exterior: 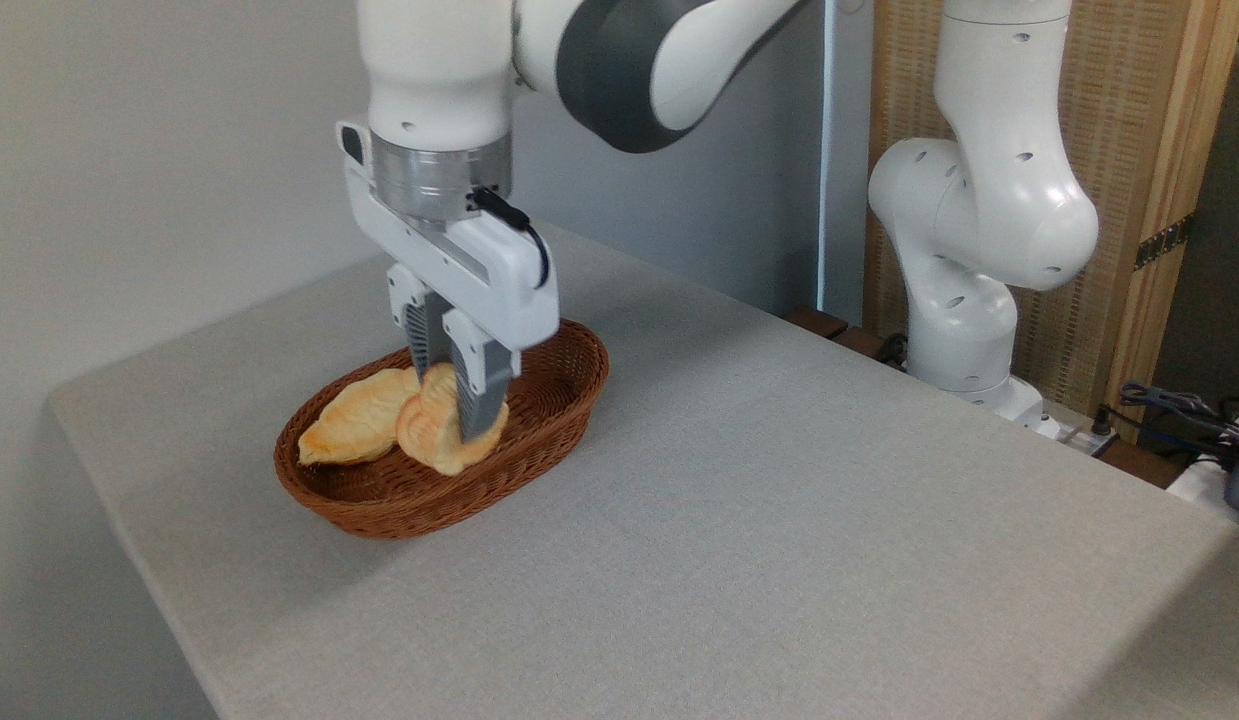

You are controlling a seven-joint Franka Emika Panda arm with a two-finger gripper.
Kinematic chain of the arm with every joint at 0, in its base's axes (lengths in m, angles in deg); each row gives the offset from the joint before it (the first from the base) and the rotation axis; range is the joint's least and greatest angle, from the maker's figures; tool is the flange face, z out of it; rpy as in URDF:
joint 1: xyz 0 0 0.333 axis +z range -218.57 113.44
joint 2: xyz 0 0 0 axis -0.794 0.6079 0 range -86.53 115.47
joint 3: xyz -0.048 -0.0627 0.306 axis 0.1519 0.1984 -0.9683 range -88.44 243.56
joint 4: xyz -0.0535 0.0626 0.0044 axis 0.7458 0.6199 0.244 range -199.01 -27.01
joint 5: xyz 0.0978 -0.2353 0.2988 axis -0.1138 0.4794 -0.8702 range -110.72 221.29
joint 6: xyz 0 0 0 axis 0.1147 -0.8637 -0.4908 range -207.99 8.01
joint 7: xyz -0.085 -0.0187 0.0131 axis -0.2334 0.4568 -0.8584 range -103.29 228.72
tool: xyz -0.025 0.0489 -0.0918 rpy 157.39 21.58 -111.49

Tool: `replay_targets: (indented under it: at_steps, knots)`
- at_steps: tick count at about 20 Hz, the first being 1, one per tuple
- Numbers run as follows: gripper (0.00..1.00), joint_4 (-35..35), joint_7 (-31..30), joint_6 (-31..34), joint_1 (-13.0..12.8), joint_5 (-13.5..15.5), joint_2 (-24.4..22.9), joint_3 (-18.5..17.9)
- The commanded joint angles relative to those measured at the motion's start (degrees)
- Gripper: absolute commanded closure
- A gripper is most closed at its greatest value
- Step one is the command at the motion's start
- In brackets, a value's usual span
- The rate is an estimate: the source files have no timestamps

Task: Put bread into the basket
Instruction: 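Lift the bread roll and carry it over the wicker basket, then lower the roll into the basket and open the gripper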

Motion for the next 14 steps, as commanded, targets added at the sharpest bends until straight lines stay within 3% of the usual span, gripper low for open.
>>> replay_targets:
  at_steps: [1,7,14]
  knots:
    - [0.00,0.68,-7.26,0.83,-0.12,1.84,0.38,4.23]
    - [0.00,0.59,-10.97,0.92,-0.21,1.76,1.96,10.21]
    - [0.00,0.59,-10.79,0.92,-0.21,1.23,3.64,10.74]
